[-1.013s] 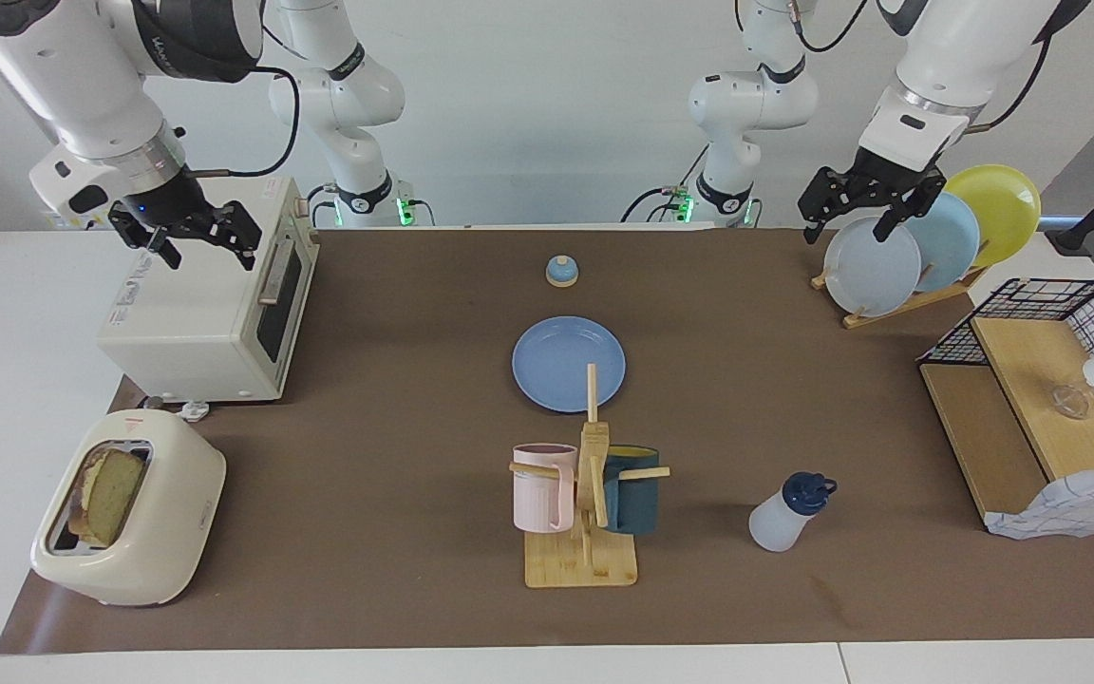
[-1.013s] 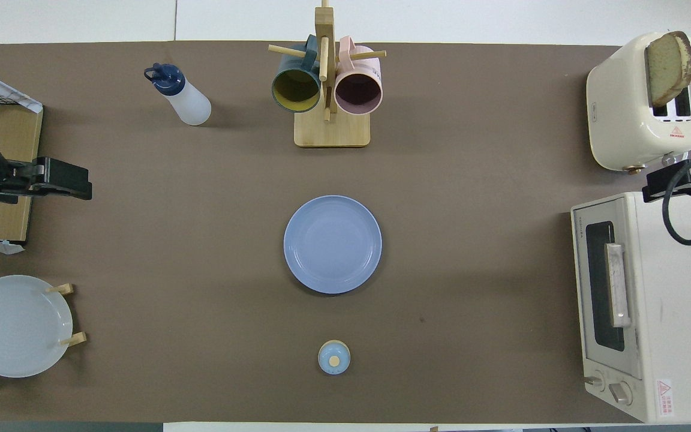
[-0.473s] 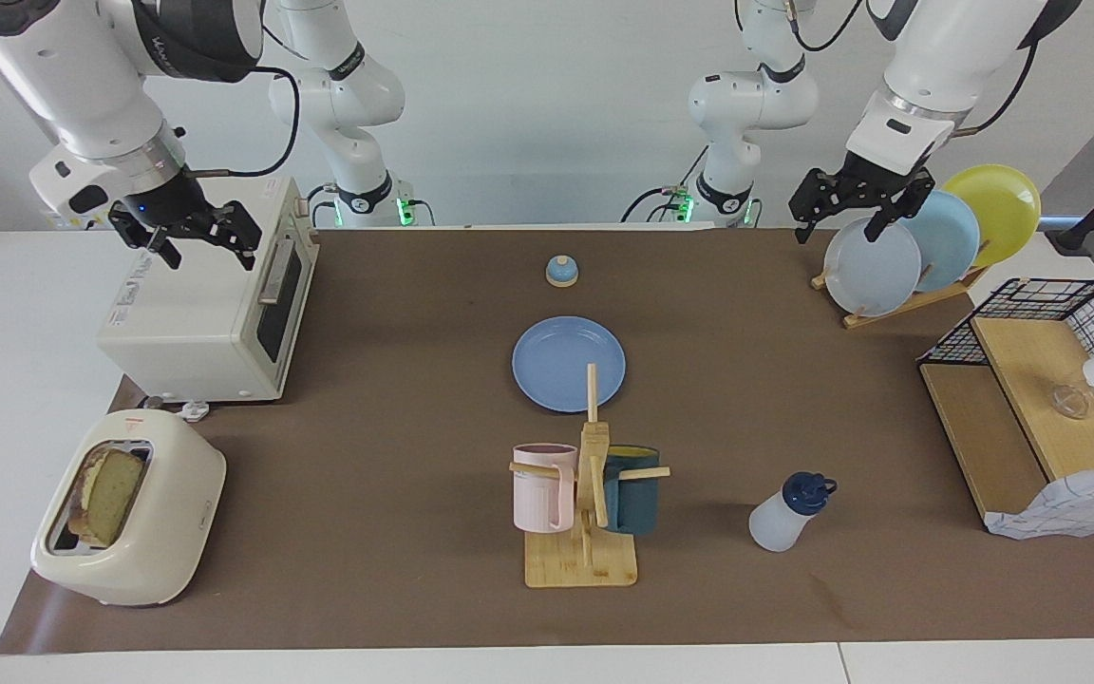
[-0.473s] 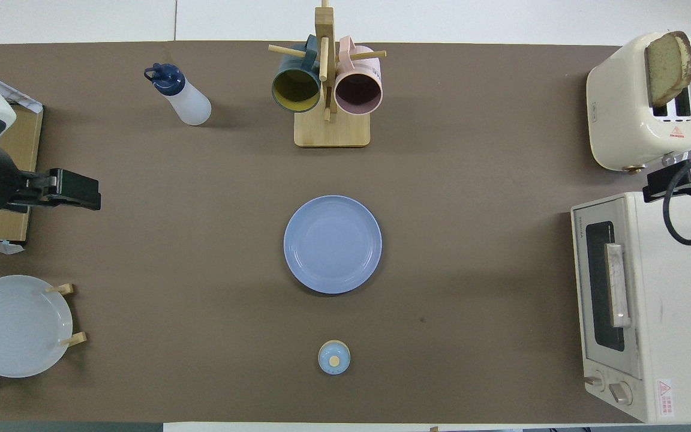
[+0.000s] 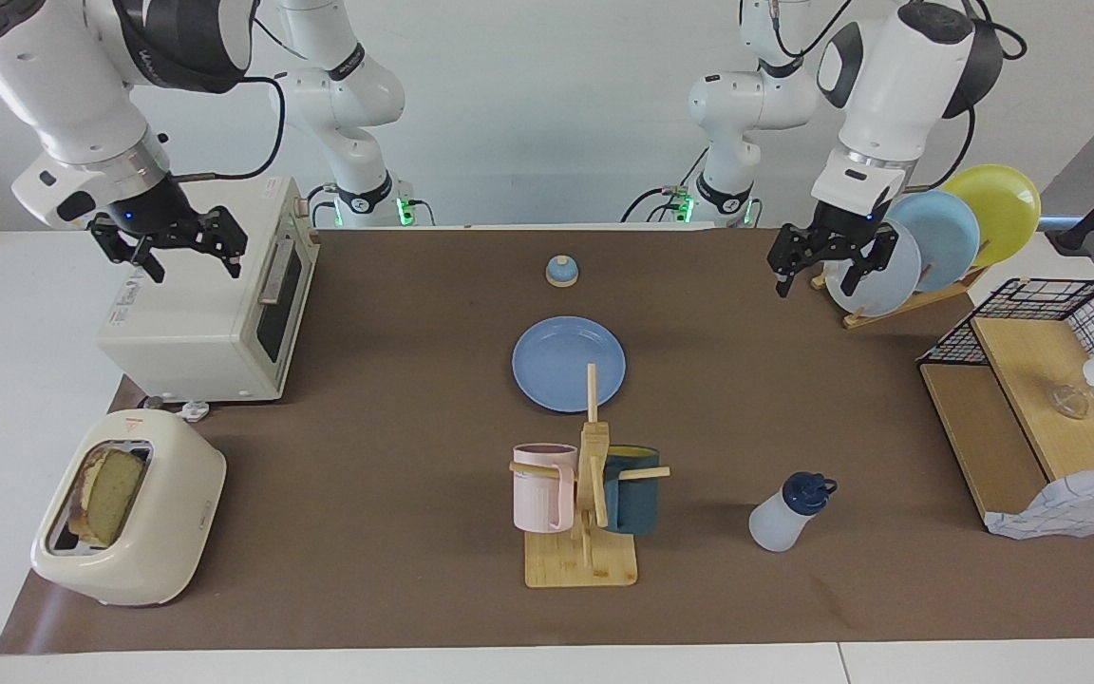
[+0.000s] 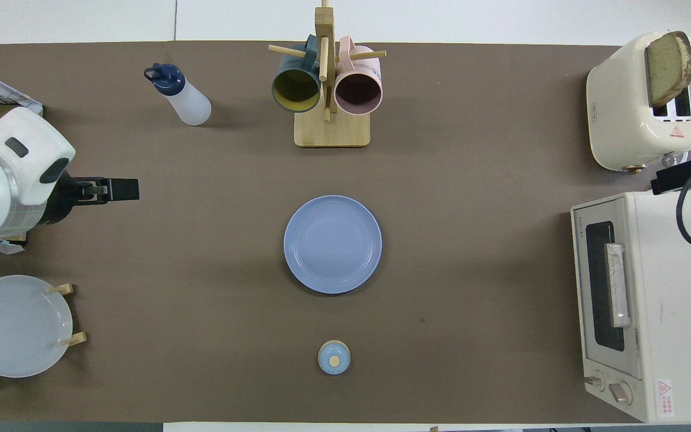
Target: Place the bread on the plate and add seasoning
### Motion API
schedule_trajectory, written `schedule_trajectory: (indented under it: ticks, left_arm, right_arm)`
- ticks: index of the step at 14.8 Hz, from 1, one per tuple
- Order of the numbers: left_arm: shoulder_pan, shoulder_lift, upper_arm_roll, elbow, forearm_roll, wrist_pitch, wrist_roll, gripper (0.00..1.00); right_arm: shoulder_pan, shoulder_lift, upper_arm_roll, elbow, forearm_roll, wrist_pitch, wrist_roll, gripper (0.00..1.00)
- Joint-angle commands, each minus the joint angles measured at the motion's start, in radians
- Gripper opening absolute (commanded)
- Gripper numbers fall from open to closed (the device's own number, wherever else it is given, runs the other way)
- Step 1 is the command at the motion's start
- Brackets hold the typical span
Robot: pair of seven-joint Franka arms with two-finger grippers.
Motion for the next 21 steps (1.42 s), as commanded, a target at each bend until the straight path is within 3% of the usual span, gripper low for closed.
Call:
schedule_trajectory:
  ticks: [1, 3, 5, 8, 12, 15, 19, 21]
  left_arm:
    - [-0.033, -0.042, 0.009, -0.144, 0.005, 0.186, -0.027, 1.0]
    - [-0.036, -0.038, 0.009, -0.21, 0.005, 0.318, -0.035, 1.0]
    - [-0.051, -0.015, 0.01, -0.251, 0.007, 0.422, -0.031, 1.0]
    - [-0.056, 0.036, 0.01, -0.293, 0.015, 0.582, -0.028, 1.0]
    - [-0.058, 0.097, 0.009, -0.362, 0.015, 0.781, -0.028, 1.0]
    - [-0.056, 0.154, 0.01, -0.371, 0.015, 0.881, -0.026, 1.0]
    - [-0.058, 0.264, 0.012, -0.365, 0.013, 1.048, -0.023, 1.0]
    - [-0.07, 0.286, 0.013, -0.35, 0.013, 1.064, -0.018, 1.0]
  right_arm:
    - [-0.027, 0.023, 0.003, -0.046, -0.002, 0.114, -0.051, 1.0]
    - [-0.061, 0.133, 0.006, 0.067, -0.005, 0.135, -0.054, 0.98]
    - [-0.078, 0.263, 0.009, 0.245, -0.016, 0.121, -0.122, 0.97]
    - [-0.127, 0.382, 0.014, 0.376, -0.018, 0.174, -0.228, 0.97]
    - [-0.147, 0.388, 0.014, 0.354, -0.016, 0.291, -0.25, 0.97]
    - [-0.149, 0.393, 0.014, 0.271, -0.01, 0.417, -0.262, 0.97]
    - [-0.148, 0.42, 0.034, 0.275, 0.042, 0.473, -0.264, 0.97]
    - [-0.161, 0.43, 0.034, 0.272, 0.101, 0.481, -0.262, 0.97]
